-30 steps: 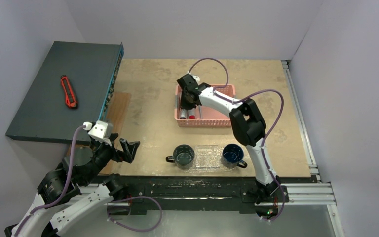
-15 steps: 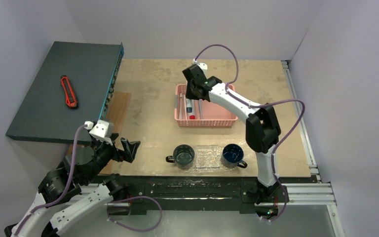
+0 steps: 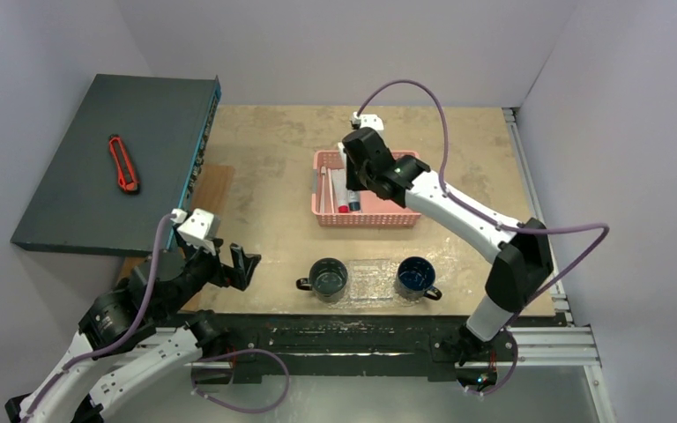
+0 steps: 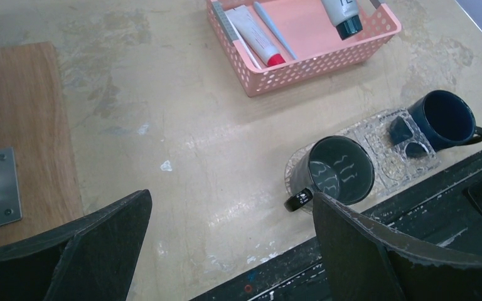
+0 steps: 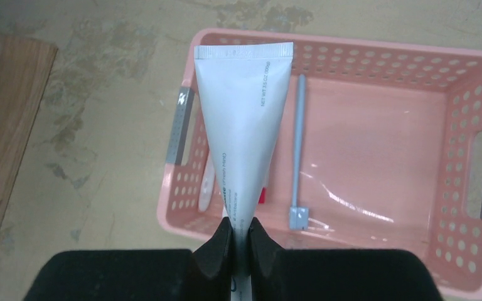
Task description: Prepare toiletry sets of a toothbrush and toothpaste on the tray
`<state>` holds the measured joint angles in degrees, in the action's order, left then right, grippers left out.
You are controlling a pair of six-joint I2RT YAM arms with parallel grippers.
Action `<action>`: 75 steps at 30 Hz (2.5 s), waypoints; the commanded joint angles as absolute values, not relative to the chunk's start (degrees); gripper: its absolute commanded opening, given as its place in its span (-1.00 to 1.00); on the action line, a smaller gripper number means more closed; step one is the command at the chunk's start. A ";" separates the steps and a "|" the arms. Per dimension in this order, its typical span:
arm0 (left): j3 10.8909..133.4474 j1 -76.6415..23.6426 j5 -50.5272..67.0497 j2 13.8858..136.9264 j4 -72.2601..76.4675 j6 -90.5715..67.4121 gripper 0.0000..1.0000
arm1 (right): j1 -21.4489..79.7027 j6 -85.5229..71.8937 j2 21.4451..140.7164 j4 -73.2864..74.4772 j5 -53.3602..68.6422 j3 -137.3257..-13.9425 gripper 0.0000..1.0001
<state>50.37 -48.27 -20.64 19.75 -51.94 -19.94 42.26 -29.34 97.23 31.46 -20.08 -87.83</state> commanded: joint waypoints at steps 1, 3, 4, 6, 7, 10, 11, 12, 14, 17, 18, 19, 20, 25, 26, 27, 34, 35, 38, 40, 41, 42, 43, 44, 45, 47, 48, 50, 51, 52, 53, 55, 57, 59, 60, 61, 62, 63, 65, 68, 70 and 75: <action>52.79 -47.98 -14.76 22.11 -49.58 -21.59 1.00 | 45.71 -27.98 87.94 27.37 -22.99 -82.70 -0.84; 53.24 -48.00 -12.14 23.04 -48.96 -23.36 1.00 | 47.42 -29.18 84.19 26.32 -23.15 -79.63 -0.82; 53.26 -48.00 -10.56 23.49 -48.40 -24.40 1.00 | 48.32 -29.86 82.46 25.72 -23.17 -77.78 -0.82; 53.27 -47.98 -7.84 24.24 -47.18 -26.50 1.00 | 50.03 -31.66 79.21 24.76 -22.54 -75.44 -0.80; 53.20 -47.99 -6.62 24.64 -46.59 -27.45 1.00 | 51.02 -32.85 77.19 24.52 -22.35 -74.49 -0.80; 52.62 -47.98 -3.20 25.65 -44.06 -30.30 1.00 | 53.37 -35.69 73.02 23.13 -22.17 -71.56 -0.80; 52.40 -47.99 -2.25 25.93 -43.16 -31.29 1.00 | 53.84 -37.05 71.71 22.74 -21.96 -70.75 -0.81; 52.12 -47.99 -1.25 26.19 -42.22 -32.11 1.00 | 54.21 -38.02 70.44 21.75 -21.71 -69.71 -0.82; 51.49 -48.00 0.86 26.64 -40.06 -33.83 1.00 | 54.89 -39.96 67.76 19.54 -20.96 -67.44 -0.82; 50.38 -48.05 4.15 27.10 -36.74 -36.24 1.00 | 55.73 -42.77 64.27 16.05 -19.59 -64.25 -0.83; 50.02 -48.00 4.96 27.27 -35.19 -37.04 1.00 | 55.99 -43.64 63.50 15.20 -19.13 -63.52 -0.83; 49.68 -48.02 5.87 27.45 -34.02 -37.80 1.00 | 56.23 -44.46 62.98 14.69 -18.99 -63.00 -0.84; 49.33 -48.01 6.70 27.69 -32.88 -38.60 1.00 | 56.51 -45.57 62.55 14.23 -19.14 -62.63 -0.86; 47.47 -48.00 10.13 29.98 -27.80 -41.12 1.00 | 58.95 -49.38 61.94 10.67 -18.52 -62.08 -0.89; 47.06 -47.99 10.48 30.62 -27.02 -41.27 1.00 | 59.63 -49.87 62.15 10.20 -18.40 -62.32 -0.88; 46.73 -47.99 10.78 31.19 -26.36 -41.45 1.00 | 60.14 -50.37 62.48 10.03 -18.33 -62.84 -0.88; 46.07 -47.99 12.35 35.01 -22.87 -41.18 1.00 | 63.69 -52.04 66.43 10.33 -18.19 -66.58 -0.86; 46.06 -47.99 12.19 35.35 -22.81 -41.05 1.00 | 64.17 -52.18 66.89 10.37 -18.20 -67.04 -0.86; 46.15 -48.04 12.00 36.37 -22.53 -40.81 1.00 | 65.46 -52.35 68.31 10.97 -19.15 -68.64 -0.85; 46.21 -48.06 12.10 36.91 -22.32 -40.71 0.98 | 66.05 -52.81 69.14 11.47 -19.90 -69.62 -0.85; 46.27 -48.00 12.06 37.10 -22.32 -40.57 0.98 | 66.19 -53.11 69.50 11.53 -19.98 -70.00 -0.85; 46.38 -48.02 12.00 37.17 -22.32 -40.46 0.97 | 66.40 -53.28 69.97 11.64 -20.04 -70.35 -0.84; 46.41 -47.99 11.91 37.25 -22.30 -40.36 0.96 | 66.56 -53.46 70.29 11.72 -20.08 -70.77 -0.83; 46.39 -48.00 11.84 37.20 -22.23 -40.35 0.94 | 66.73 -53.64 70.57 11.80 -20.23 -71.09 -0.83; 46.33 -47.99 11.68 37.18 -22.17 -40.17 0.93 | 66.85 -53.74 70.77 11.91 -20.36 -71.44 -0.83; 46.26 -48.04 11.26 37.16 -22.14 -39.95 0.89 | 67.12 -53.87 71.28 11.83 -20.31 -71.98 -0.82; 46.22 -48.00 11.24 37.17 -22.15 -39.85 0.86 | 67.24 -53.88 71.50 11.93 -20.41 -72.27 -0.82; 46.08 -48.04 11.17 37.01 -21.91 -39.80 0.78 | 67.53 -53.96 71.86 12.03 -20.57 -72.58 -0.82; 45.94 -47.99 11.09 36.86 -21.72 -39.86 0.74 | 67.65 -53.96 72.00 12.01 -20.69 -72.67 -0.82; 45.78 -47.99 11.06 36.75 -21.41 -39.96 0.69 | 67.67 -53.96 72.13 12.04 -20.70 -72.68 -0.82; 45.45 -47.99 11.12 36.60 -20.97 -40.05 0.64 | 67.74 -53.96 72.23 11.89 -20.68 -72.69 -0.81; 45.25 -48.00 11.29 36.45 -20.42 -40.18 0.53 | 67.89 -54.01 72.41 11.72 -20.57 -72.69 -0.81; 45.14 -48.01 11.29 36.39 -20.11 -40.21 0.37 | 67.97 -54.05 72.42 11.63 -20.72 -72.68 -0.81; 45.10 -48.00 11.42 36.30 -19.75 -40.13 0.18 | 68.11 -54.14 72.42 11.69 -20.98 -72.55 -0.81; 45.09 -48.03 11.47 36.24 -19.70 -40.13 0.09 | 68.16 -54.21 72.42 11.69 -21.04 -72.48 -0.81; 45.09 -47.99 11.57 36.22 -19.64 -40.08 -0.02 | 68.20 -54.23 72.34 11.73 -21.11 -72.51 -0.81; 45.05 -48.01 11.66 36.17 -19.54 -40.12 -0.11 | 68.20 -54.31 72.26 11.76 -21.30 -72.37 -0.81; 45.07 -48.01 11.81 36.11 -19.39 -40.05 -0.19 | 68.25 -54.38 72.20 11.68 -21.43 -72.34 -0.81; 44.93 -48.06 11.70 36.04 -19.34 -39.98 -0.36 | 68.25 -54.40 72.09 11.61 -21.39 -72.18 -0.81; 44.83 -48.04 11.39 35.69 -19.32 -39.93 -0.68 | 68.42 -54.33 72.07 11.61 -21.46 -71.86 -0.81; 44.87 -47.99 11.43 35.47 -19.51 -39.82 -1.00 | 68.46 -54.27 71.86 11.76 -21.45 -71.44 -0.76; 44.96 -48.01 11.86 34.82 -20.94 -38.62 -1.00 | 68.47 -53.11 70.00 12.95 -23.71 -70.33 -0.24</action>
